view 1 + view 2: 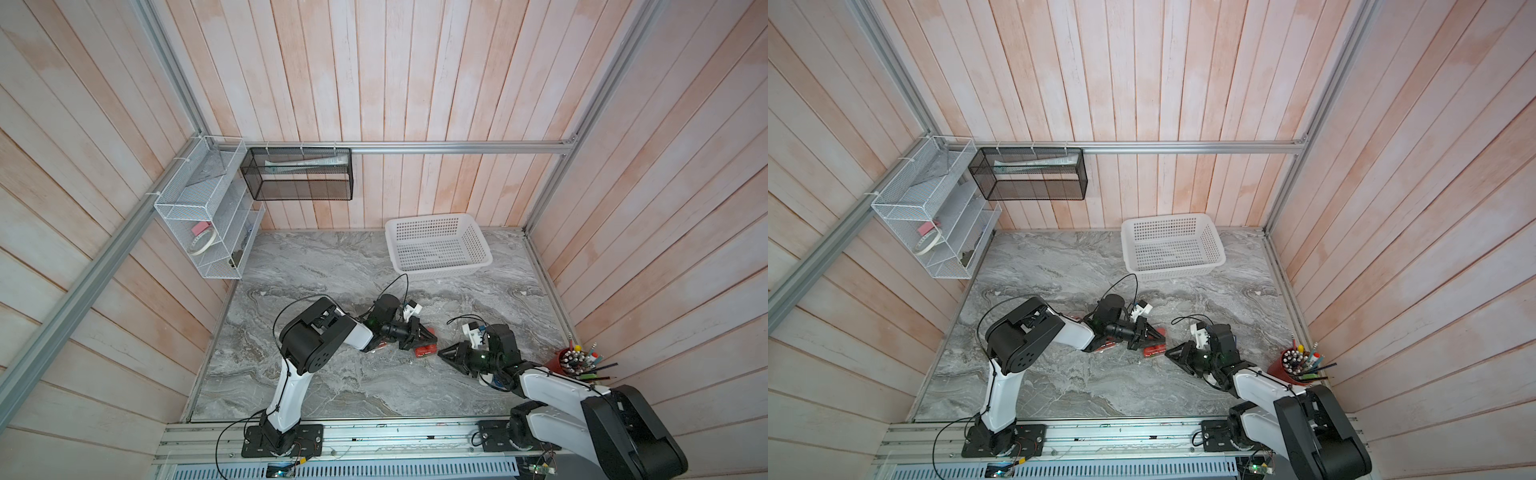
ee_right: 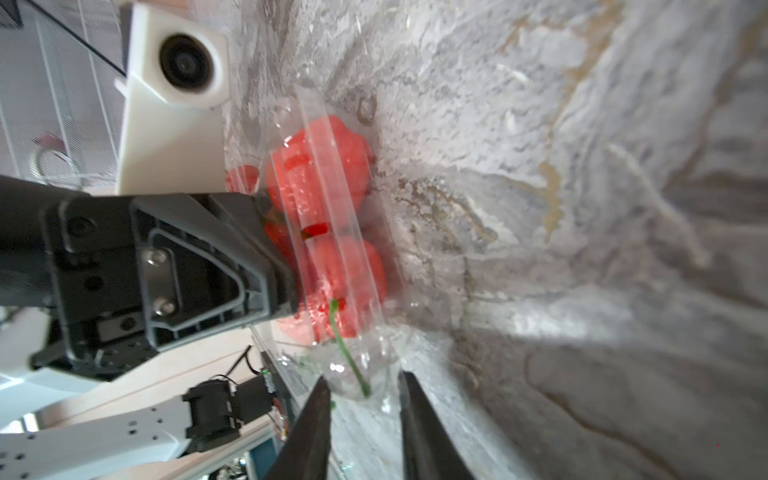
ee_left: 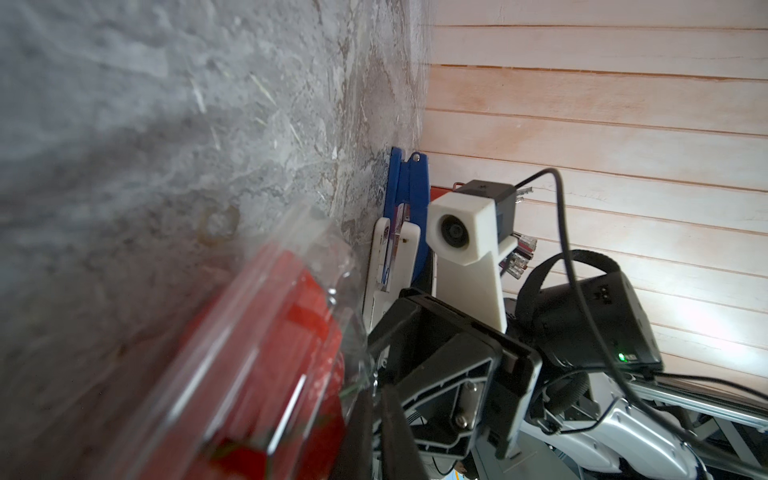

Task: Pack strawberries into containers
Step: Close the packing box at the center of the board.

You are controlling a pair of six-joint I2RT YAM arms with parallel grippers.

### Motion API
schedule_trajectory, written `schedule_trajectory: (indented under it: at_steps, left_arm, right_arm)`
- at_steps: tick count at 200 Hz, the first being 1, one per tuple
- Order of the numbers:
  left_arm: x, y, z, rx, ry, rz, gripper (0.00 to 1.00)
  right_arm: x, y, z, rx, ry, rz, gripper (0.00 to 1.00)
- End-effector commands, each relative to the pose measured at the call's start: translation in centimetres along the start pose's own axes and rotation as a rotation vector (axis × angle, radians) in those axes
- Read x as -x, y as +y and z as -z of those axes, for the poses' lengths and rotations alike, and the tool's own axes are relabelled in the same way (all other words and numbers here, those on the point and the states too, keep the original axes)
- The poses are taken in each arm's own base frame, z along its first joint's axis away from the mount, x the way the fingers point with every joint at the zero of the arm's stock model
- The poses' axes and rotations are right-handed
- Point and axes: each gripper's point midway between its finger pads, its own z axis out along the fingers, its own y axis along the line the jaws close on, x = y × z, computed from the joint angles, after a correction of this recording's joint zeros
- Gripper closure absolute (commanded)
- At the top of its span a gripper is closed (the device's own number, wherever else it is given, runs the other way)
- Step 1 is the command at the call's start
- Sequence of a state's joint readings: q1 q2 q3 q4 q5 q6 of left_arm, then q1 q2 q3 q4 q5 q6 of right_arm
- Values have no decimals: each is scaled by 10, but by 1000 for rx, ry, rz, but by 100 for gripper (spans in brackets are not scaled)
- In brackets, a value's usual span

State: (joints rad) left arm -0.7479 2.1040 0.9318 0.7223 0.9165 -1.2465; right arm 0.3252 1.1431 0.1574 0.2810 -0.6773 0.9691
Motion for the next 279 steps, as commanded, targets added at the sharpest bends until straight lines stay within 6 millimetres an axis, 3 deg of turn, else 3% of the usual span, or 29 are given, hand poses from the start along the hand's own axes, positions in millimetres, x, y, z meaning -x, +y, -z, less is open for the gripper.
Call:
schedule_trajectory:
  at_steps: [1,21,46,70,124,166,218,279]
  left_arm:
    - [-8,36,0,79,11,103,90]
    - [-7,36,0,78,11,104,90]
    - [-8,37,-1,74,17,110,90]
    - [-7,36,-1,72,18,109,90]
    - [-5,36,0,118,17,88,95]
    - [-6,39,0,126,20,99,95]
    - [-5,40,0,124,19,104,95]
    - [-5,42,-2,125,23,109,95]
  right_arm:
    - [1,-9,2,-68,-10,-2,53]
    - [4,-7,4,-76,-28,2,49]
    - [9,-3,4,-59,-45,4,62]
    - [10,3,1,-17,-41,5,67]
    - [14,11,3,22,-56,7,63]
    - [19,4,9,10,-82,-6,68]
    - [16,1,3,35,-53,-12,70]
    - [16,-1,0,33,-50,-18,82]
